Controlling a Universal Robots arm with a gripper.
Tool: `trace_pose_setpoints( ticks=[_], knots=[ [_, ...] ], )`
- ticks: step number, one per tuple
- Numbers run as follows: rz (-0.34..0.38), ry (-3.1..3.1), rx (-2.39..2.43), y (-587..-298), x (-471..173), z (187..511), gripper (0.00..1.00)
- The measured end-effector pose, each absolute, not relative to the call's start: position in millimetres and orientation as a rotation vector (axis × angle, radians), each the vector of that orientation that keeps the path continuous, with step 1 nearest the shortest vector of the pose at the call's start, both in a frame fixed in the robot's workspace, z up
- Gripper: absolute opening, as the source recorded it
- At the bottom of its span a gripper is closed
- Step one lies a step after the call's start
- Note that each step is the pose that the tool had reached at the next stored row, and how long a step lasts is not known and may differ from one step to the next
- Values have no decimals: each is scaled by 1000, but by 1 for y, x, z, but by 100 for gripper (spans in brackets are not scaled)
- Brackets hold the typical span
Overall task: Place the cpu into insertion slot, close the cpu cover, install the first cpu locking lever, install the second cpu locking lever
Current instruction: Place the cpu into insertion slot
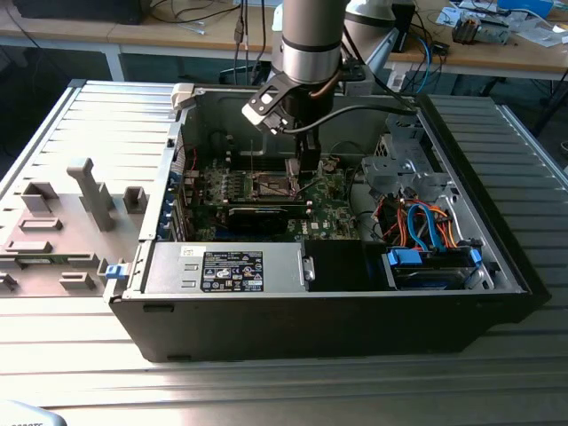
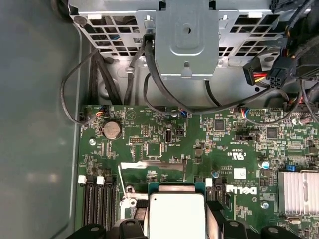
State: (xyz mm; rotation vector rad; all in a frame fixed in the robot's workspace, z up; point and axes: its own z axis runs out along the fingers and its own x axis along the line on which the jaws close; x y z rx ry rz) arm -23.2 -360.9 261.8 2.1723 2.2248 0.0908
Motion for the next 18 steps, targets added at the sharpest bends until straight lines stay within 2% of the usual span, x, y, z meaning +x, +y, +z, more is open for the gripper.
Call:
trace_pose_setpoints(
  ticks=[18],
  knots=[
    [91,2225,2172,-361,-33,256,54]
  ],
)
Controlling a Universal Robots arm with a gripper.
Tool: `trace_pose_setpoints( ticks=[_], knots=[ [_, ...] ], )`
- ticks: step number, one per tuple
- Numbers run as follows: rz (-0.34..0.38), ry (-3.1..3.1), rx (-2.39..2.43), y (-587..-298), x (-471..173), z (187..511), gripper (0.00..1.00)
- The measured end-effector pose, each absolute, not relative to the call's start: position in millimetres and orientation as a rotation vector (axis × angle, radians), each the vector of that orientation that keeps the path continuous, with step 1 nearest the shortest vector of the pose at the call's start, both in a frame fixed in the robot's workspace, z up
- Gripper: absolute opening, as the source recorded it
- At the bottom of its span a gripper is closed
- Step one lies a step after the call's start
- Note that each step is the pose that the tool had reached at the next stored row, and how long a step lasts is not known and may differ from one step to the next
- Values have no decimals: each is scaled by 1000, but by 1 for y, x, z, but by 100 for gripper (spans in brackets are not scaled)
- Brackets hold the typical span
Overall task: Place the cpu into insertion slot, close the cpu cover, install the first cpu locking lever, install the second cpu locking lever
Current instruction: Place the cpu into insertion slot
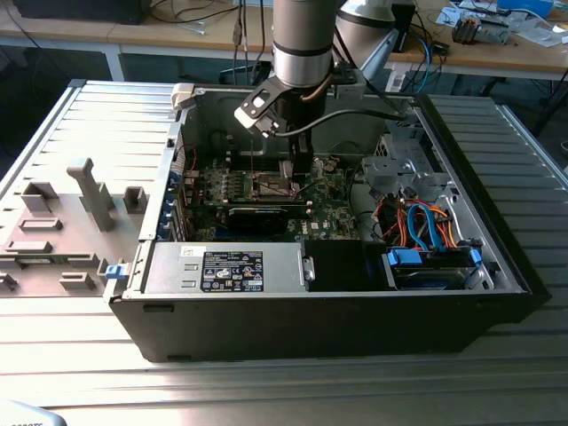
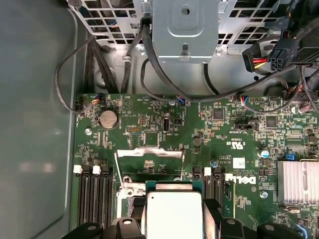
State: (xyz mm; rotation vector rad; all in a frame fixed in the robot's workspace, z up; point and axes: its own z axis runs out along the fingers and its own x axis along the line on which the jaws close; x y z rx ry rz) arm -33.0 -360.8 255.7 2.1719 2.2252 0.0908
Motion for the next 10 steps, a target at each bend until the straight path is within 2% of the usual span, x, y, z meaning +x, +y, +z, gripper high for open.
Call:
trace_pose_setpoints(
  ticks=[10],
  knots=[
    [91,2225,2172,-361,-33,252,54]
  ],
)
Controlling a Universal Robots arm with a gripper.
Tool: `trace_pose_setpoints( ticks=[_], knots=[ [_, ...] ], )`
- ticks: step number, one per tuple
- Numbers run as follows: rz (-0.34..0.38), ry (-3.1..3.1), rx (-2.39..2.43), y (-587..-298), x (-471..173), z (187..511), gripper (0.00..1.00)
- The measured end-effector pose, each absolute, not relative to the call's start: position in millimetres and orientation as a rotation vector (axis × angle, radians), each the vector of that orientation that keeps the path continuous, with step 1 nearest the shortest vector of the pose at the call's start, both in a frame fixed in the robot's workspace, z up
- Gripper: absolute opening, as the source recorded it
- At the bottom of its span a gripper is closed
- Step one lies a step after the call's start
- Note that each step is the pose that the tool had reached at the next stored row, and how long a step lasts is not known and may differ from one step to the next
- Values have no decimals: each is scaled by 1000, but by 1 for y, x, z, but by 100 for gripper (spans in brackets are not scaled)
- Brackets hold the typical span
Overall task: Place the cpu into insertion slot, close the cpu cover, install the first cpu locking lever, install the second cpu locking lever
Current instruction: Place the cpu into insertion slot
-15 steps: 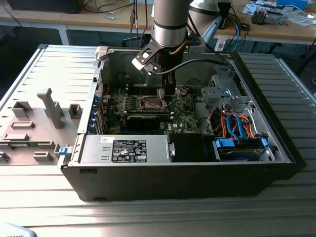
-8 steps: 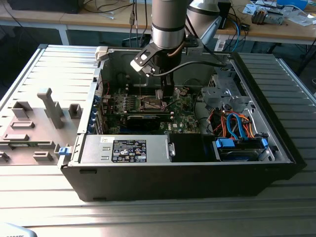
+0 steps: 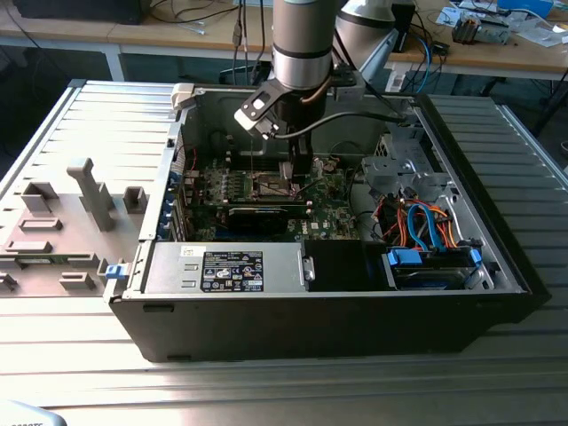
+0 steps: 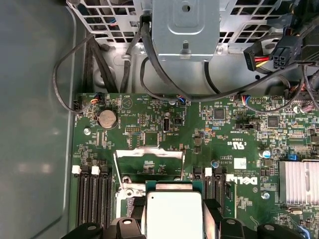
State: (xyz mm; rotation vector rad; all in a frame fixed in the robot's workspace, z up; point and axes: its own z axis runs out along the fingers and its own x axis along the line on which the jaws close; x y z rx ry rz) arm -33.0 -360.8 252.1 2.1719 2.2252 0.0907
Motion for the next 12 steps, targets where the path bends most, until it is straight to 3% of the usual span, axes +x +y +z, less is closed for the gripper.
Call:
trace_pose_setpoints(
  ticks=[12],
  knots=[
    [92,2226,2173,-355,-43,246,54]
  ],
)
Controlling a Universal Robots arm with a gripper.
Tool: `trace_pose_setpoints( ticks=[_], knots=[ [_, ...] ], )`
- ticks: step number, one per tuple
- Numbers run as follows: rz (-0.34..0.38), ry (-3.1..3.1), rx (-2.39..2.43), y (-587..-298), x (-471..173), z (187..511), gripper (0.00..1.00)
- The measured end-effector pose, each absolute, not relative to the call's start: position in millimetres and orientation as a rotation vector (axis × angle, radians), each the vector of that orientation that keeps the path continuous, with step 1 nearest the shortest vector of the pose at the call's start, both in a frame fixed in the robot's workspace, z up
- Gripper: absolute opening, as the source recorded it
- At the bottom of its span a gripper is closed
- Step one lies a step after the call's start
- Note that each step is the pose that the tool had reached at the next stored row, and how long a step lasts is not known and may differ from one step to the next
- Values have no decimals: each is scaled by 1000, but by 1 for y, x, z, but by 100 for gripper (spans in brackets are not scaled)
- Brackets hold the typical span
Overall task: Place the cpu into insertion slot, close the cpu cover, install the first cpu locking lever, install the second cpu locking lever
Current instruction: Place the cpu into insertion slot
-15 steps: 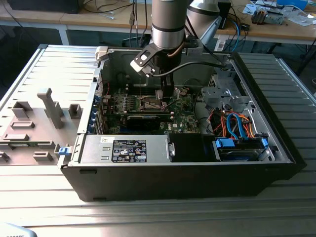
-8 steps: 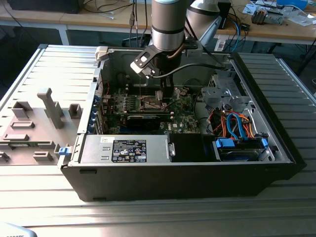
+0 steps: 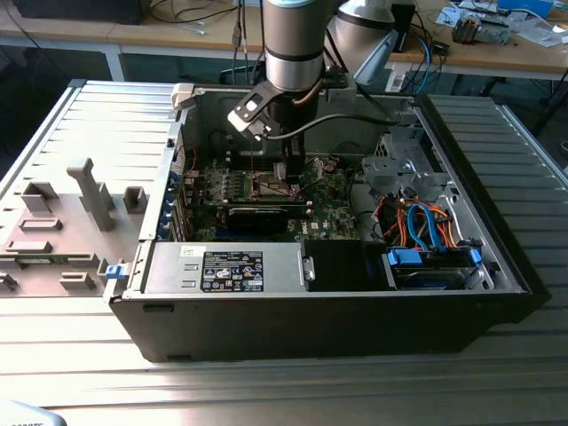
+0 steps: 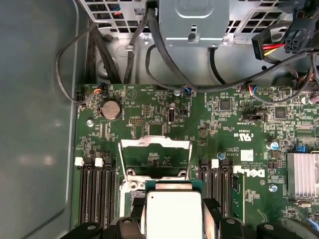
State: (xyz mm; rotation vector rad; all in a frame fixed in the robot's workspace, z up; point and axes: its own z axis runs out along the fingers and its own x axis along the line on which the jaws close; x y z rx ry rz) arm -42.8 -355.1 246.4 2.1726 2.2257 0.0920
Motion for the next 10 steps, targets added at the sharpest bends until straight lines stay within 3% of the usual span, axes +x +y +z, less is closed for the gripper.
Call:
trace_pose_setpoints(
  ticks=[10],
  knots=[
    [92,2226,2173,-349,-47,240,54]
  ],
)
